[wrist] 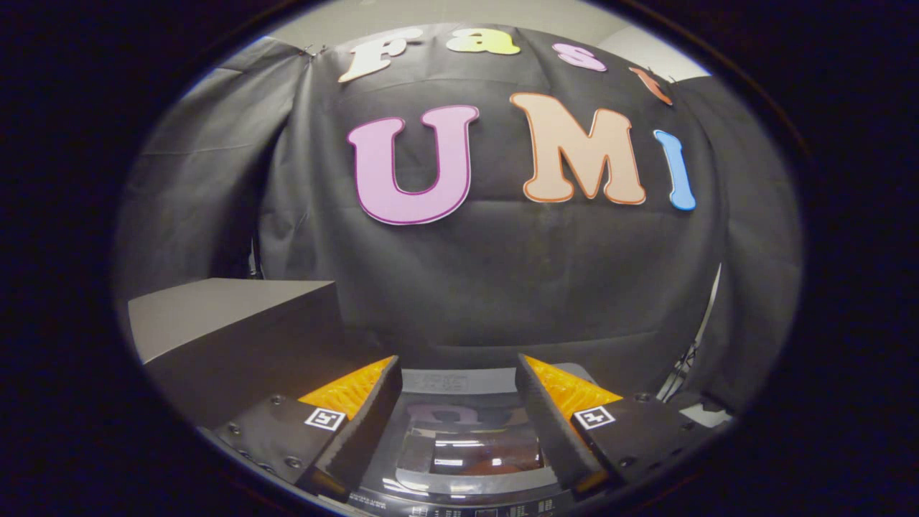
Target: Put the clothes into the washing machine and then close the washing machine lid.
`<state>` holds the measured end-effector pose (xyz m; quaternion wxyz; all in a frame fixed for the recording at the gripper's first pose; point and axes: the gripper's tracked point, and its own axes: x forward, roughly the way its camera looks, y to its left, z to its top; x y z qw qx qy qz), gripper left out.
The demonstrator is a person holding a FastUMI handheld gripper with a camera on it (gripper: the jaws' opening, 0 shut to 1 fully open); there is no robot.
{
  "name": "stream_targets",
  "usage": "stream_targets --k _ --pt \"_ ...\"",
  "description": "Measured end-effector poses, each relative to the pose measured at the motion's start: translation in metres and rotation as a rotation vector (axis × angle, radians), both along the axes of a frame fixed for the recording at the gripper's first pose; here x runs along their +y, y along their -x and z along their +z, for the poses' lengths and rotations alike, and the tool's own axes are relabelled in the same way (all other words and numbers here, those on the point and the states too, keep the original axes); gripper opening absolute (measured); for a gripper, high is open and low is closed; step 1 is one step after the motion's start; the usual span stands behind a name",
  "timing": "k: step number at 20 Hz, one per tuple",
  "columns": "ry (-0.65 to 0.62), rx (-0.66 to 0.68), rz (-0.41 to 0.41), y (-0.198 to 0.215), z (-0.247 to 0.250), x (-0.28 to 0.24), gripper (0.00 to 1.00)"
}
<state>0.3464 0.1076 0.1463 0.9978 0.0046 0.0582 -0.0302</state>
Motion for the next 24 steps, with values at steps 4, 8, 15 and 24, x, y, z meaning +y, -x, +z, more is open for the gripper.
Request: stream_targets --k 4,8,15,24 --pt "0.017 -0.069 0.031 0.016 0.007 -0.002 0.99" --pt "0.03 -0.165 0.066 0.042 0.02 -0.008 0.99" --pt "0.095 -0.243 0.086 0.103 0.027 -0.025 0.99" --pt "0.065 -0.407 0.149 0.185 0.006 -0.038 0.99"
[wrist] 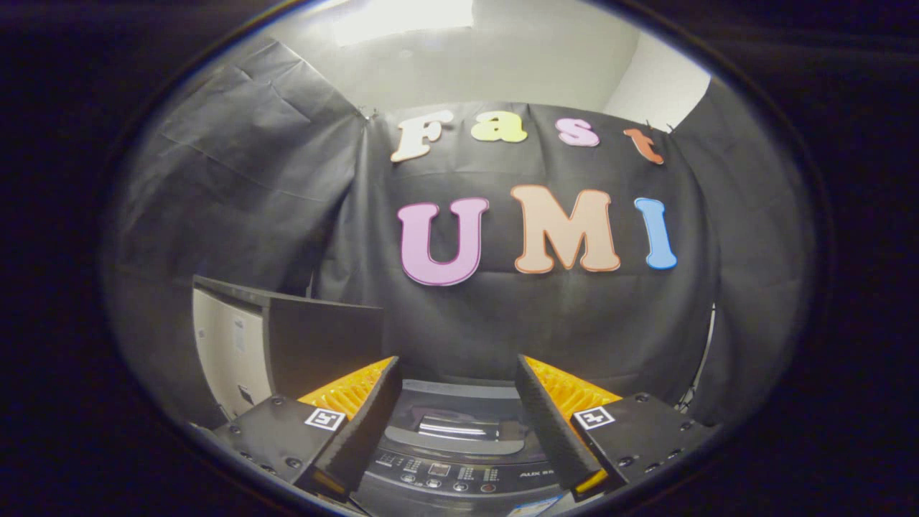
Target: Put the clothes into the washing machine and then close the washing machine lid.
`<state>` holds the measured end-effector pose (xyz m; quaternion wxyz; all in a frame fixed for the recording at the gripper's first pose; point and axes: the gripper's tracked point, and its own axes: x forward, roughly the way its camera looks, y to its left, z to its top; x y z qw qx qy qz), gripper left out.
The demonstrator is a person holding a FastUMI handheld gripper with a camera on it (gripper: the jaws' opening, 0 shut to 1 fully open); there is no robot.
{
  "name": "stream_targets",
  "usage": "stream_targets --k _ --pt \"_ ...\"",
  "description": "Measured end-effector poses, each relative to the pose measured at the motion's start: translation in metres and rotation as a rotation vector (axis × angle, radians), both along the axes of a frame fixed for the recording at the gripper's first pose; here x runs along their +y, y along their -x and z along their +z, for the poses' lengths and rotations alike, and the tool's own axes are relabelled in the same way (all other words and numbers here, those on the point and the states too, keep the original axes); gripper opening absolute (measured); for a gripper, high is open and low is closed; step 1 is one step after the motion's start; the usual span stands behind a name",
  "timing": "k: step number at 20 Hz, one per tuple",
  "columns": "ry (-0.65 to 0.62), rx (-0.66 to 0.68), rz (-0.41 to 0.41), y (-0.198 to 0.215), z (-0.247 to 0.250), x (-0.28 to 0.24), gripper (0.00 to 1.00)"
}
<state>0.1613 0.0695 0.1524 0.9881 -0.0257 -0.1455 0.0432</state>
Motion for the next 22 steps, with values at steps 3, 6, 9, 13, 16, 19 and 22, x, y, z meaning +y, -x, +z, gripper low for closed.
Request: stream_targets --k 3,6,9,13,16,19,22 --pt "0.043 -0.105 0.009 0.04 -0.008 -0.007 0.99" --pt "0.014 -0.009 -0.039 0.052 -0.047 -0.034 0.98" --pt "-0.007 0.047 -0.085 0.07 -0.074 -0.053 0.97" --pt "-0.026 0.144 -0.132 0.086 -0.114 -0.07 0.97" --pt "-0.037 0.176 -0.142 0.093 -0.129 -0.074 0.97" --pt "-0.059 0.193 -0.147 0.093 -0.142 -0.078 0.97" --pt "-0.054 0.235 -0.159 0.096 -0.155 -0.081 0.97"
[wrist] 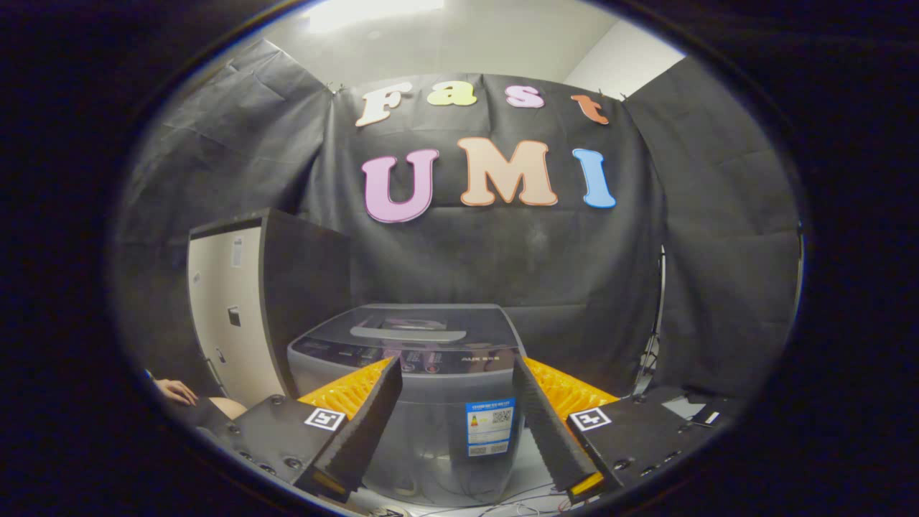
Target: Put the clothes into the washing machine and then close the washing machine lid.
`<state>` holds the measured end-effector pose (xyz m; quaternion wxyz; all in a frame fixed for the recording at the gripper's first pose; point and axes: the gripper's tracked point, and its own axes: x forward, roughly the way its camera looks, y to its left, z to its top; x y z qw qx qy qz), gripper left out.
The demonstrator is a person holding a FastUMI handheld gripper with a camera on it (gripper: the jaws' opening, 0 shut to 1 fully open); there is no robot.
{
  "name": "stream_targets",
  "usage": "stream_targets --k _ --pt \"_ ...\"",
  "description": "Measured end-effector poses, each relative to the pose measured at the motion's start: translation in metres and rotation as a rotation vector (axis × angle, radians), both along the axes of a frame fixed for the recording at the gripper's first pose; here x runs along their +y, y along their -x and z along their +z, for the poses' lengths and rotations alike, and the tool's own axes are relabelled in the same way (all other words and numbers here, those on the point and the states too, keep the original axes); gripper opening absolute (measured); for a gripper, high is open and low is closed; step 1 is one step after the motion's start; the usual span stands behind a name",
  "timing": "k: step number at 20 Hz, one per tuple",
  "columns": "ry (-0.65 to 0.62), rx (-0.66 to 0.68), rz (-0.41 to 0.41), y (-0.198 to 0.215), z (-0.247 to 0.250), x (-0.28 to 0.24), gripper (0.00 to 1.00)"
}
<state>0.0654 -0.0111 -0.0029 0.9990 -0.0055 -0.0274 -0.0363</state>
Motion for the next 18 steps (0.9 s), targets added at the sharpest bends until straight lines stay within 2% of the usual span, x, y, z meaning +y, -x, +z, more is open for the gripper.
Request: stream_targets --k 5,13,18 --pt "-0.029 0.086 -0.007 -0.003 -0.023 -0.008 0.97" --pt "-0.049 0.07 -0.011 0.0 -0.018 -0.009 0.97" --pt "-0.056 0.103 0.023 0.002 -0.025 -0.001 0.97"
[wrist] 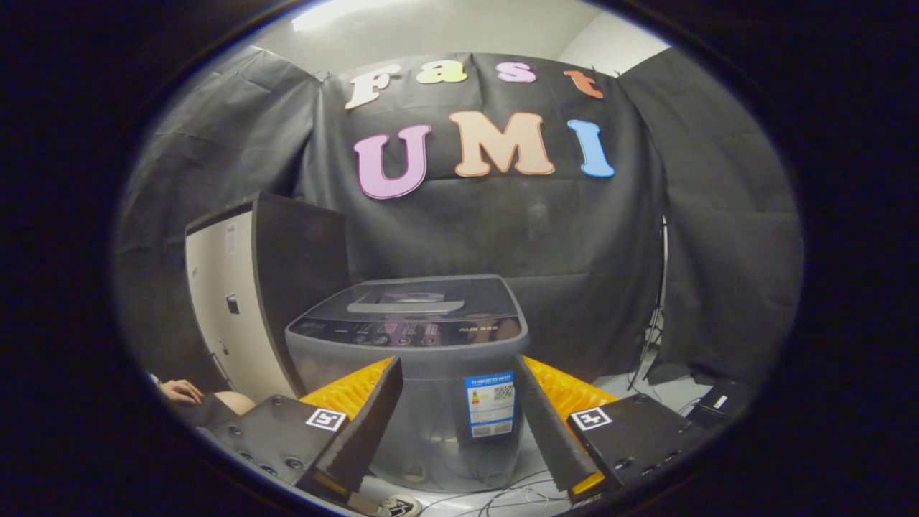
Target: Put the clothes into the washing machine and then close the washing machine lid.
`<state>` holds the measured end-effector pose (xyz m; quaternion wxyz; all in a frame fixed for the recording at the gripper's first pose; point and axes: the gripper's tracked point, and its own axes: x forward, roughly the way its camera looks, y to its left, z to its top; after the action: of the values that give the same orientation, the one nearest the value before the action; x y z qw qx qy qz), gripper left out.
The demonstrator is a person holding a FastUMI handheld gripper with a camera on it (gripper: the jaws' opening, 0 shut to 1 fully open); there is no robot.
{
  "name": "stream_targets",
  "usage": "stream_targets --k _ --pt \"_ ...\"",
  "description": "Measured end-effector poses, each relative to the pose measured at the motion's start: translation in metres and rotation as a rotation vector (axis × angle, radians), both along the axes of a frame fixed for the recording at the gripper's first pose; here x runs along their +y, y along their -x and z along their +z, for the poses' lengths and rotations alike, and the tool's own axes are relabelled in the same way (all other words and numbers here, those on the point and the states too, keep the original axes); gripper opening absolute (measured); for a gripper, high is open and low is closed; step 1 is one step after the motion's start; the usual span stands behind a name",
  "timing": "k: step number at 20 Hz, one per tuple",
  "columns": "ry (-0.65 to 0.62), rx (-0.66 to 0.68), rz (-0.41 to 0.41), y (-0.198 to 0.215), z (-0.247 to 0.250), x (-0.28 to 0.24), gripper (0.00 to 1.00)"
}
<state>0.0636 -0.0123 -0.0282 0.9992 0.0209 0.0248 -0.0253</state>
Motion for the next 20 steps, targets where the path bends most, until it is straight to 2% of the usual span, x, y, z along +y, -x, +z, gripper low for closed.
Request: stream_targets --k 6,20 --pt "-0.002 0.017 0.027 0.008 -0.004 0.006 0.97" --pt "0.024 -0.001 0.035 0.019 0.001 0.01 0.97"
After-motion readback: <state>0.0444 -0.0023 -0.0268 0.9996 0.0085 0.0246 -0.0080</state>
